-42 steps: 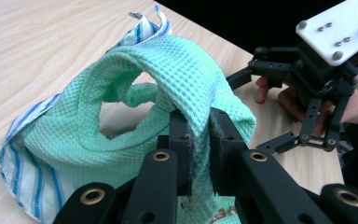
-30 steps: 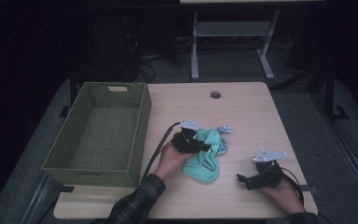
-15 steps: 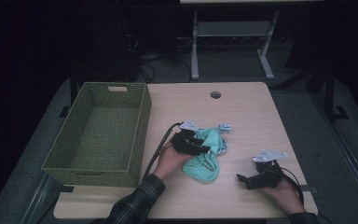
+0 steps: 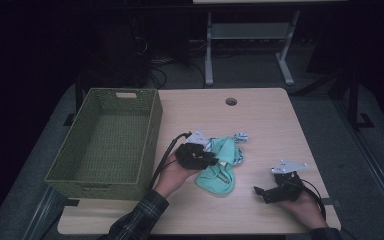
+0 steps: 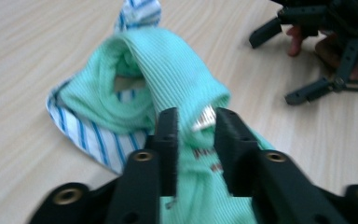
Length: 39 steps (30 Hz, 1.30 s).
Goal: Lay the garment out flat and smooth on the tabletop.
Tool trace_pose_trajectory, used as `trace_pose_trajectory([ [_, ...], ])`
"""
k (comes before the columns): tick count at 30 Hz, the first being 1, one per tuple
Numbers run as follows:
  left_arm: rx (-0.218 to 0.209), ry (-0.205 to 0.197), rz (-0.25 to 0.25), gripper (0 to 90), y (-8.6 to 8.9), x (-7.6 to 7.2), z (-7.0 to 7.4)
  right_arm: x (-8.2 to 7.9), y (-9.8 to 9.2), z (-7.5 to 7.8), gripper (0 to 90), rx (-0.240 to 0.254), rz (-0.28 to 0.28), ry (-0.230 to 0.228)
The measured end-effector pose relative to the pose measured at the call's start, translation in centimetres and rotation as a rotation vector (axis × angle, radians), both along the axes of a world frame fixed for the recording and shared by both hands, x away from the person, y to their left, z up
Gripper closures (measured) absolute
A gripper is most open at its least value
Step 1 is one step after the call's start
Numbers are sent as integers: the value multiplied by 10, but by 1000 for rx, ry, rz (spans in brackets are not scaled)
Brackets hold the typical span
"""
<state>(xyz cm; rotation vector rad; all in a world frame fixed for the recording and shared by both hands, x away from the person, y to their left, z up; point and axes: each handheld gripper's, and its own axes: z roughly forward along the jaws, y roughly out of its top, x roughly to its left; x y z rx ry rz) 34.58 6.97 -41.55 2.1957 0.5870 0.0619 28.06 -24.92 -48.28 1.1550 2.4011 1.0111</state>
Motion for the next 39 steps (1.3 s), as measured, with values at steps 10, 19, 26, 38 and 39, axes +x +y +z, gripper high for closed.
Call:
trace_pose_trajectory([
  [10, 68, 44, -25, 895, 8, -25, -14, 0, 0, 0, 17, -1, 0, 1],
  [19, 154, 84, -41, 893, 11, -31, -32, 0, 0, 0, 17, -1, 3, 1],
  [26, 175, 86, -30, 882, 9, -31, -42, 1, 1, 1, 41, -3, 5, 10],
  [38, 188, 84, -45, 883, 9, -30, -42, 7, 1, 11, 313, 26, 33, 27],
  [39, 192, 81, -46, 883, 9, -30, -42, 8, 2, 12, 327, 31, 26, 32],
])
